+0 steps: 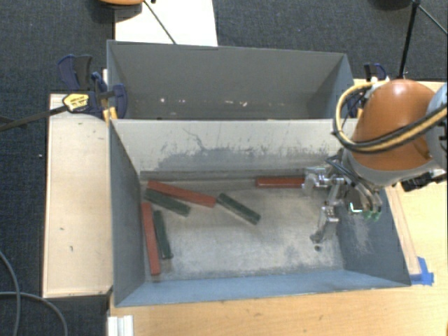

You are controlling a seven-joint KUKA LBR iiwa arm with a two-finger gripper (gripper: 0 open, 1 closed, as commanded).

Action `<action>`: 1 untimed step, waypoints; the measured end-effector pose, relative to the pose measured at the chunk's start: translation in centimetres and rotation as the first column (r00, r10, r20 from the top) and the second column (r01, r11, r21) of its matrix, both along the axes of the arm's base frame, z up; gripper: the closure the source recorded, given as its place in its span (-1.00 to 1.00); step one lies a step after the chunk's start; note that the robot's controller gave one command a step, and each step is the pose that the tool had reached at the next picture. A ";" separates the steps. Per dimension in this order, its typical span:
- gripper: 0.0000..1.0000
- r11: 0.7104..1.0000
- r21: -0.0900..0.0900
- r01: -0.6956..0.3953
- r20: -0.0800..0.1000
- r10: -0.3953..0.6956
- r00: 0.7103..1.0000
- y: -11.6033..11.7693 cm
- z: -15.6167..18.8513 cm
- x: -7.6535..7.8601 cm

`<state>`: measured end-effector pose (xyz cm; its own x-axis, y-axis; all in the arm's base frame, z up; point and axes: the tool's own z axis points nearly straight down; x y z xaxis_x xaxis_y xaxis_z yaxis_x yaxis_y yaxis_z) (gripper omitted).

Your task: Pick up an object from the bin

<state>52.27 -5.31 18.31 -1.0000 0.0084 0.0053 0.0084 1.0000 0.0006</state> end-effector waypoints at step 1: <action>-1.00 1.000 -0.001 -0.001 0.008 0.001 1.000 0.0 0.4 0.2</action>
Offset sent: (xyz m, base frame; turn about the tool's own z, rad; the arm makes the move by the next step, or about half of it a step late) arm 0.0479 0.0414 -0.0788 -0.0994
